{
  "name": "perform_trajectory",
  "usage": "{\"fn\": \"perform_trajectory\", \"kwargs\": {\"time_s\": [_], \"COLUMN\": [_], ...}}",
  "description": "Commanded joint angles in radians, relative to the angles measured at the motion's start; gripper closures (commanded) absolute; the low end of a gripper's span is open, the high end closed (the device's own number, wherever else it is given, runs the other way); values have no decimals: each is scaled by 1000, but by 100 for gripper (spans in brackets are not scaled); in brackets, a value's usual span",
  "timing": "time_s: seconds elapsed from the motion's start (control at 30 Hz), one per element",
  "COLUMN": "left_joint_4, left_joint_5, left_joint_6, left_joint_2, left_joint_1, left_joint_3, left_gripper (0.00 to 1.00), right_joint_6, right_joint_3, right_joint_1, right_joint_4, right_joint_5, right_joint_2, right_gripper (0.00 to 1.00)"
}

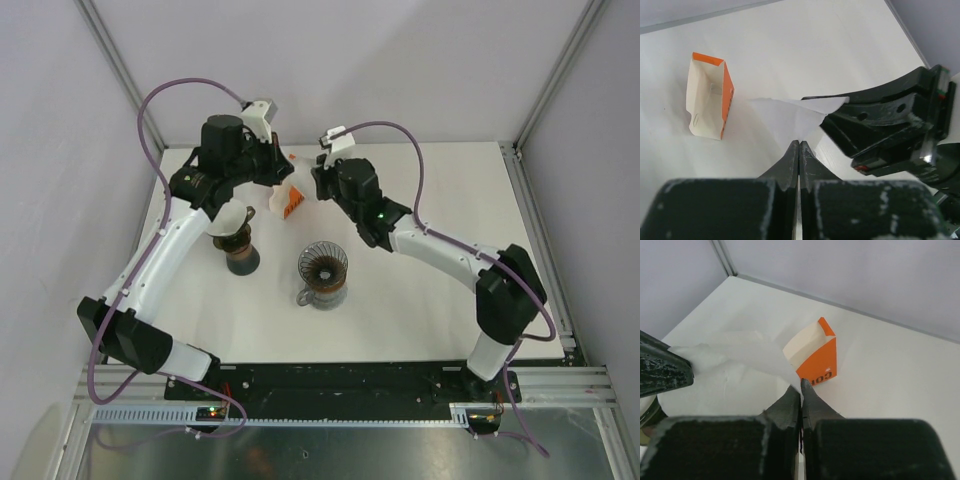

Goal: Place the coffee filter in the dripper

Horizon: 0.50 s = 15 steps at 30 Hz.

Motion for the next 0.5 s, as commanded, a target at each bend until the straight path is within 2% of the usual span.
{"fn": "perform_trajectory", "kwargs": {"time_s": [0.0, 0.17, 0.33, 0.47], "left_joint_4": [15, 15, -13, -44], "left_joint_5": [-18, -52, -16, -36], "left_joint_6": [62, 123, 167, 196], "left_joint_2": [-37, -28, -62, -84], "left_joint_1": [-5, -5, 2, 21], "left_joint_3": [-9, -11, 41, 78], "left_gripper": [98, 73, 35, 22], "right_joint_6": [-5, -32, -68, -56], "right_joint_3": [23, 84, 203, 292], "right_joint_1": [-20, -39, -72, -92], "right_joint_4": [-72, -298, -620, -834], "right_joint_5": [-23, -45, -91, -156], "right_joint_2": [-123, -200, -249, -291], "right_gripper": [100, 100, 100, 100]}}
